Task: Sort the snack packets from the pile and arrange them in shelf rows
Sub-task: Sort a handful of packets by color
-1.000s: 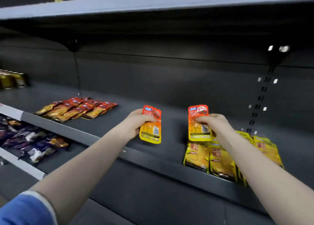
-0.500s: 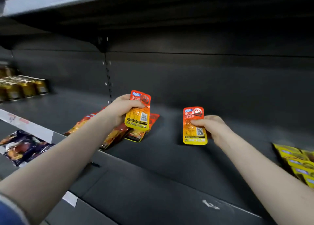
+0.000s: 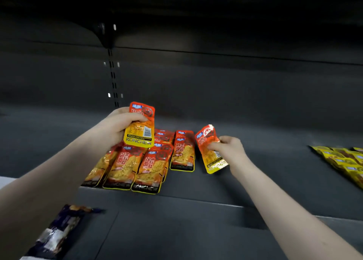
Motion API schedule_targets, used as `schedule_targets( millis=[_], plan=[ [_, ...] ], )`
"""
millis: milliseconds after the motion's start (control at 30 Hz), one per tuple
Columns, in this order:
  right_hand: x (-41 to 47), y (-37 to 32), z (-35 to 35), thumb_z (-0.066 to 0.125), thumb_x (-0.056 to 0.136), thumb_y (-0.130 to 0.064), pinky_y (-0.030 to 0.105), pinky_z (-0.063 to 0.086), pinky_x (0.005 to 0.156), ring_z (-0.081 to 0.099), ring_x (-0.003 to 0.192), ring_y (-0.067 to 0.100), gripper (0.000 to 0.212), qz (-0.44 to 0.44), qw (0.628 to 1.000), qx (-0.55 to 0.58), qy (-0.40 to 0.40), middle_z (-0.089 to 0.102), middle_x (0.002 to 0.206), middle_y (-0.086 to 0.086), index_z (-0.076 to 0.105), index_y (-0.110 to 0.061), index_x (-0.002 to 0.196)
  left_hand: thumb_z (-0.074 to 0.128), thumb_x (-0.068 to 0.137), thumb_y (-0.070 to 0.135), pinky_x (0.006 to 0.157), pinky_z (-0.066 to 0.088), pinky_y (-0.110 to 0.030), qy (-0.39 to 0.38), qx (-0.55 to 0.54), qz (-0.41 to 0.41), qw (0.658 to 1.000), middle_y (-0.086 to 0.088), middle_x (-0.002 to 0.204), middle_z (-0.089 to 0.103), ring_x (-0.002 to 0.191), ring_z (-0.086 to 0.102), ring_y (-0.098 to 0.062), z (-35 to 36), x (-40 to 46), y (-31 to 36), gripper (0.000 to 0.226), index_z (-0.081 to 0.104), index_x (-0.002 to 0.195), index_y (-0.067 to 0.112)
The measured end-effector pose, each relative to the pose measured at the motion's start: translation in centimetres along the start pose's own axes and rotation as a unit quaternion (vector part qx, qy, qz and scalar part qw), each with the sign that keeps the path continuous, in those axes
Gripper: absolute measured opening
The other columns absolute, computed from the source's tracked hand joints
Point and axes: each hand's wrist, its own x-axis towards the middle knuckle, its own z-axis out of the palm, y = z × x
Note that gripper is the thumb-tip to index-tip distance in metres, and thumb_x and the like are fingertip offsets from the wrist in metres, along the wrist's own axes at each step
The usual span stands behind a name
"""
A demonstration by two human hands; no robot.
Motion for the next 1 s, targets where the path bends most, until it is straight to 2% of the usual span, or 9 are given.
schedule_targets(
  millis=[167,300,400,467,567,633,833,900,1000],
  plan=[
    [-1.8,-1.6,1.5,0.06,0.08,-0.021,0.027,0.034,0.049,0.046,0.06,0.024,0.019,-0.091,0.963,-0.237,0.088,0.049,0.056,0.002,0.058,-0.008,0.067,0.068,0.078,0.001,0.055,0.054,-0.03,-0.025,-0.01,0.008,1.0,-0.01,0.075,0.069,0.057,0.068,-0.019,-0.7,0.9,-0.5,0.021,0.062,0.098,0.008],
    [-3.4,-1.7,4.1,0.047,0.085,-0.012,0.027,0.034,0.061,0.054,0.079,0.034,0.013,-0.14,0.904,-0.394,0.089,0.049,0.08,0.004,0.06,-0.01,0.082,0.069,0.078,0.001,0.059,0.055,-0.032,-0.039,-0.016,0.012,0.999,-0.012,0.083,0.068,0.067,0.068,-0.023,-0.9,1.2,-0.6,0.029,0.061,0.106,0.005],
    [-4.3,-0.9,5.8,0.045,0.088,-0.014,0.029,0.036,0.065,0.056,0.094,0.03,0.022,-0.157,0.872,-0.459,0.07,0.054,0.099,0.007,0.063,-0.01,0.099,0.069,0.079,0.001,0.065,0.056,-0.034,-0.047,-0.015,0.018,0.999,-0.013,0.086,0.068,0.071,0.068,-0.025,-1.2,1.5,-0.6,0.026,0.061,0.103,0.006],
    [-4.8,-0.5,6.3,0.046,0.092,-0.031,0.03,0.038,0.07,0.055,0.098,0.029,0.027,-0.138,0.884,-0.443,0.051,0.051,0.096,0.006,0.064,-0.014,0.102,0.069,0.079,0.001,0.066,0.056,-0.035,-0.049,-0.012,0.019,0.999,-0.013,0.086,0.068,0.071,0.068,-0.025,-1.3,1.8,-0.6,0.025,0.061,0.101,0.006],
    [-5.2,-0.2,6.1,0.049,0.09,-0.049,0.03,0.039,0.079,0.055,0.105,0.03,0.036,-0.072,0.937,-0.342,0.006,0.051,0.101,0.007,0.066,-0.022,0.108,0.068,0.08,0.001,0.066,0.055,-0.035,-0.059,-0.007,0.018,0.998,-0.012,0.084,0.068,0.071,0.067,-0.025,-1.4,2.1,-1.0,0.023,0.061,0.1,0.006],
    [-4.9,0.2,5.4,0.058,0.088,-0.039,0.029,0.04,0.086,0.054,0.112,0.027,0.031,-0.06,0.953,-0.297,0.012,0.058,0.113,0.004,0.064,-0.028,0.116,0.068,0.08,0.001,0.066,0.056,-0.035,-0.065,-0.006,0.016,0.998,-0.012,0.084,0.068,0.072,0.068,-0.025,-1.4,2.2,-1.3,0.023,0.06,0.101,0.006],
    [-3.9,0.9,4.2,0.079,0.071,-0.03,0.031,0.042,0.093,0.054,0.118,0.024,0.082,0.02,0.969,-0.246,0.015,0.057,0.129,0.008,0.039,-0.012,0.141,0.07,0.078,0.003,0.071,0.056,-0.038,-0.075,-0.005,0.004,0.997,-0.013,0.088,0.069,0.076,0.069,-0.027,-1.4,2.4,-2.0,0.029,0.06,0.105,0.006],
    [-3.5,0.7,4.2,0.08,0.071,-0.024,0.03,0.045,0.084,0.059,0.105,0.023,0.078,0.034,0.976,-0.216,0.015,0.06,0.12,0.008,0.044,-0.008,0.138,0.07,0.078,0.003,0.071,0.056,-0.038,-0.073,-0.007,0.002,0.997,-0.013,0.089,0.069,0.077,0.069,-0.027,-1.6,2.3,-2.1,0.03,0.059,0.106,0.006],
    [-2.8,0.8,4.4,0.076,0.075,-0.012,0.027,0.043,0.068,0.056,0.085,0.021,0.054,0.044,0.988,-0.148,0.02,0.059,0.098,0.008,0.057,-0.004,0.125,0.07,0.079,0.002,0.074,0.057,-0.04,-0.075,-0.012,0.002,0.997,-0.014,0.091,0.069,0.079,0.069,-0.028,-2.0,2.2,-2.0,0.028,0.06,0.105,0.006]
  ],
)
